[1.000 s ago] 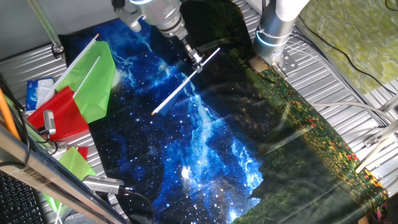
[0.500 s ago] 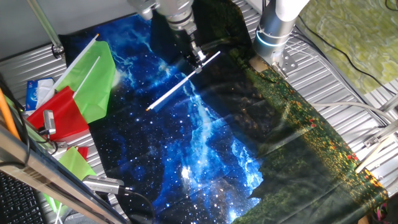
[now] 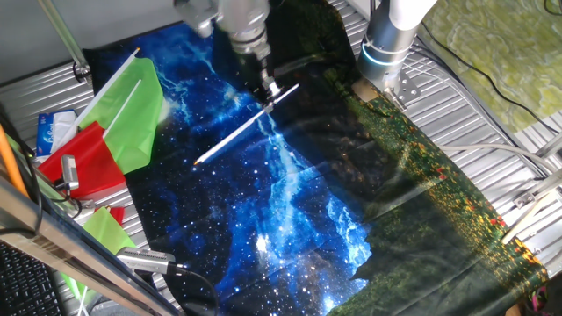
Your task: Wave the flag
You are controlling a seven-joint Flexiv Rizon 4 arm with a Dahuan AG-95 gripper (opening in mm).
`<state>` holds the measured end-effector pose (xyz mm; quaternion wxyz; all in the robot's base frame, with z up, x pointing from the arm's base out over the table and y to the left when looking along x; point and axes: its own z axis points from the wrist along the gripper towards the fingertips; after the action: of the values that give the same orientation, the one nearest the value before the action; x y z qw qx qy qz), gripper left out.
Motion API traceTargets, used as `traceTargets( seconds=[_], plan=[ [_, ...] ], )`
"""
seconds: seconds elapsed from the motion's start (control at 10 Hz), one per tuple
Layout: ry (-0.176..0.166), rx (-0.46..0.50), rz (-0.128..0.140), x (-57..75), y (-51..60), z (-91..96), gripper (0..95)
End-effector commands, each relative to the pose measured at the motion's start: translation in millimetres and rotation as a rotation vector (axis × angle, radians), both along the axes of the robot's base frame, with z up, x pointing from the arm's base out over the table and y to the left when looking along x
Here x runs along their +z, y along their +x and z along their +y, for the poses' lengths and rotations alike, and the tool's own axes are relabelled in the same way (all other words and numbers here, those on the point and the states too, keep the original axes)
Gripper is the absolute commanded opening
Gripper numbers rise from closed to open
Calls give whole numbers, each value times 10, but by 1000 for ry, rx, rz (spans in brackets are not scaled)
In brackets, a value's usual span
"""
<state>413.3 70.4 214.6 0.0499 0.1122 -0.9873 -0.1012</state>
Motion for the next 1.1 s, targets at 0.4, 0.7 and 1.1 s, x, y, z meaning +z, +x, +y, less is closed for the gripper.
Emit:
traceTargets(
  seconds=[0.4, 0.7, 1.1],
  plan=[
    [-6, 13, -35, -320, 74, -35, 0],
    [-10, 12, -38, -492, 109, -33, 0],
    [-14, 16, -33, -591, 115, -26, 0]
  ],
)
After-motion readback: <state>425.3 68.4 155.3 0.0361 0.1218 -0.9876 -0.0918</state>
